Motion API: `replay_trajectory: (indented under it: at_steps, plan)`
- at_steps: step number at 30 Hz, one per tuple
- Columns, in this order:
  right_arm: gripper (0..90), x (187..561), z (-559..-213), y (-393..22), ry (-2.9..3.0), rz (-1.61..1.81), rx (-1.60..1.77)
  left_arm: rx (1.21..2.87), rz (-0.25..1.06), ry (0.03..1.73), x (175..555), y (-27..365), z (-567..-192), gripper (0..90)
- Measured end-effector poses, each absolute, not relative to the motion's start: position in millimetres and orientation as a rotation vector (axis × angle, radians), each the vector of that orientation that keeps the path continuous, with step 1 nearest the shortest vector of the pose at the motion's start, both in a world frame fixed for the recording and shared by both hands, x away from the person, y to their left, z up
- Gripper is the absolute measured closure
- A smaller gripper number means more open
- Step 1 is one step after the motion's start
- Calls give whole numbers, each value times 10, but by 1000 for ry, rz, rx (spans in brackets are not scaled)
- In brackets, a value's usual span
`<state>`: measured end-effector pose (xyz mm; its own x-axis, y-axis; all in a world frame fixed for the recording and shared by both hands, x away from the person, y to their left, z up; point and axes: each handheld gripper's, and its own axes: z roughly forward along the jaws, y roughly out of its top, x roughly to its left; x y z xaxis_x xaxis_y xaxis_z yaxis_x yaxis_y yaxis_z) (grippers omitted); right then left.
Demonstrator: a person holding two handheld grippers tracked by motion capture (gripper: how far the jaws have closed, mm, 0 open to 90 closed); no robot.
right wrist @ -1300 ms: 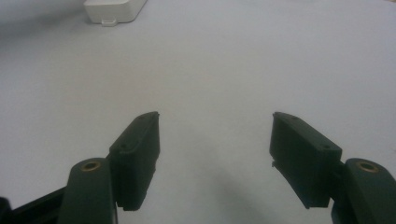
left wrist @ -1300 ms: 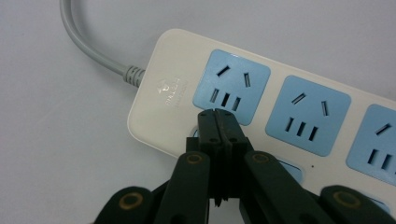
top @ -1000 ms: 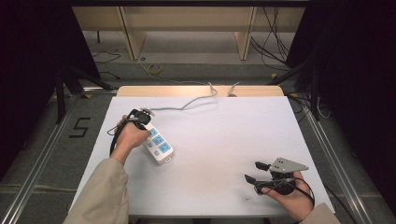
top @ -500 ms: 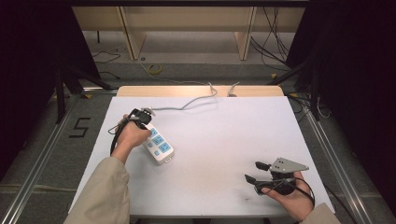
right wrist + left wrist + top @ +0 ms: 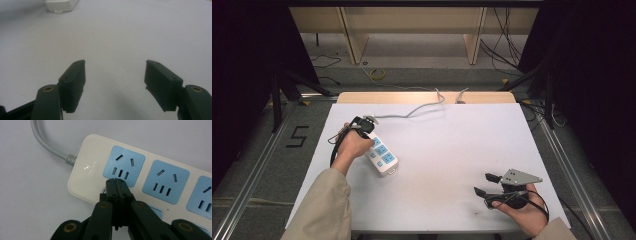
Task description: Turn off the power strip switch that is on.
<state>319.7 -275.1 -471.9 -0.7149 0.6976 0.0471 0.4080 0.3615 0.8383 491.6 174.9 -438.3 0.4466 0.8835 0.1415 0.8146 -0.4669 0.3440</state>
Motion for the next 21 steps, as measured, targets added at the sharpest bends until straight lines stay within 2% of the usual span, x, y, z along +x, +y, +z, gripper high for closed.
replay_trajectory:
  at_steps: [21]
  plan:
    - [343, 3197, -4715, -2756, 2307, 1287, 981, 2481, 440, 1465, 4913, 1756, -4378, 899]
